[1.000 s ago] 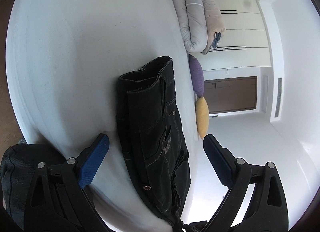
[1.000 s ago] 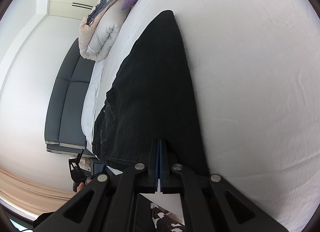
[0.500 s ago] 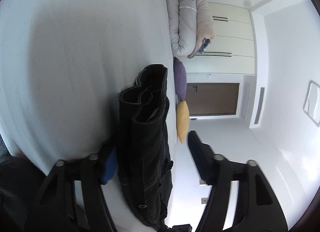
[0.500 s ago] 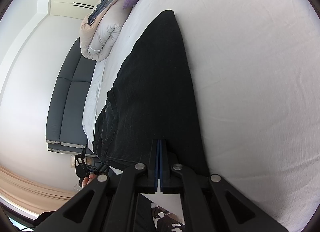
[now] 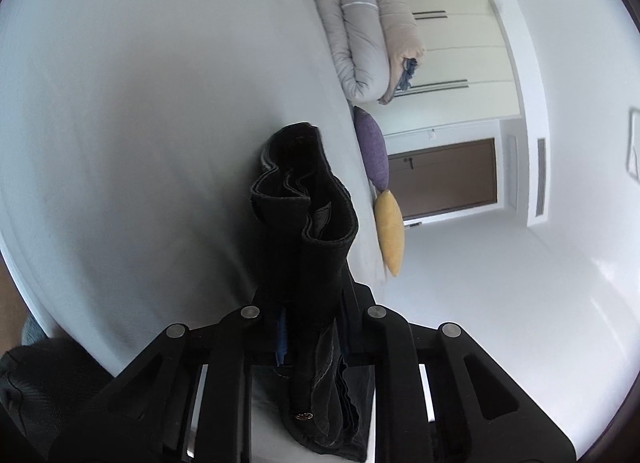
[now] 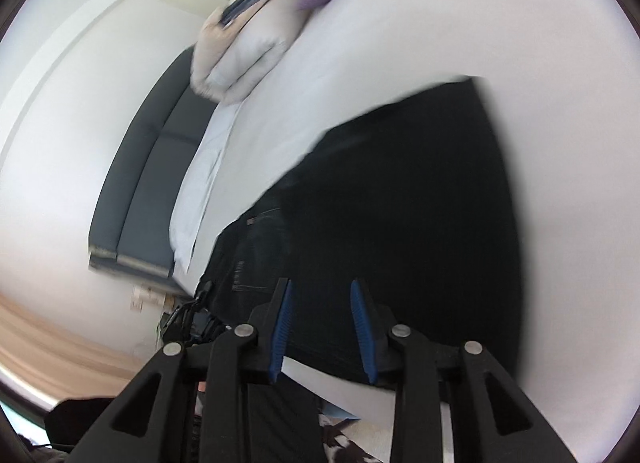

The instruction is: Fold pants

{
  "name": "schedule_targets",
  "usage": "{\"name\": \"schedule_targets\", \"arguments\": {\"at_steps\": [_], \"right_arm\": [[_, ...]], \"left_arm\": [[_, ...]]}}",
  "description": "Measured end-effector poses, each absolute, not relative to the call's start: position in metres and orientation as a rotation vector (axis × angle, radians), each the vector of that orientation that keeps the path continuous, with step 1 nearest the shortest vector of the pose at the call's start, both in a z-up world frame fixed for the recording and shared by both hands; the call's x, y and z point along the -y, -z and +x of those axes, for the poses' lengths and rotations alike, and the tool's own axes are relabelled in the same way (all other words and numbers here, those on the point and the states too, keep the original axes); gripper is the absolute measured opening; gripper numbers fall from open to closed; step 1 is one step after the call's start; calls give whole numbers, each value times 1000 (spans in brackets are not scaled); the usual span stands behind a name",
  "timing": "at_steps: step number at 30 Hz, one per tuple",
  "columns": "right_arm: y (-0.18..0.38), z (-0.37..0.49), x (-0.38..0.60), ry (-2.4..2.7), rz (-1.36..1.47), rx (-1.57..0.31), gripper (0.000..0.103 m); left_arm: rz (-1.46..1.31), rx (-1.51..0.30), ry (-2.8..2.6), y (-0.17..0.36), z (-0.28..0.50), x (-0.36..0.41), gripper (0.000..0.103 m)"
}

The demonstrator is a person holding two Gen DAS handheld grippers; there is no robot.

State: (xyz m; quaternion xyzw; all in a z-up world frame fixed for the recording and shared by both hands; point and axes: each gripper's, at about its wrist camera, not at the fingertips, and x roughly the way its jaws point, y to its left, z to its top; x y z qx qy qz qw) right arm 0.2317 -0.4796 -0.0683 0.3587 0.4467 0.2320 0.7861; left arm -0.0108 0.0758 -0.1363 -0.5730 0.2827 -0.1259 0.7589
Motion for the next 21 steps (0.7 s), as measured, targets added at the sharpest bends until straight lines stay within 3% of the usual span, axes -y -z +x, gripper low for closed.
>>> {"name": "schedule_targets", "arguments": {"at_steps": [1,12,13,21], "right_arm": [[67,249,464,-536,769,-977,18],[123,351,380,-504,709,-1191,15],[129,353,379,-484,704,-1204,0],[145,347,381,-472,722,-1172,0]], "left_arm": [[-1226,-616,275,131,-9,-73,17],[-1014,-615,295,76,-6,-48,17],[-1002,-614,296,71,-3,-45,17],[-847,-601,327,22,17,-7,17]]}}
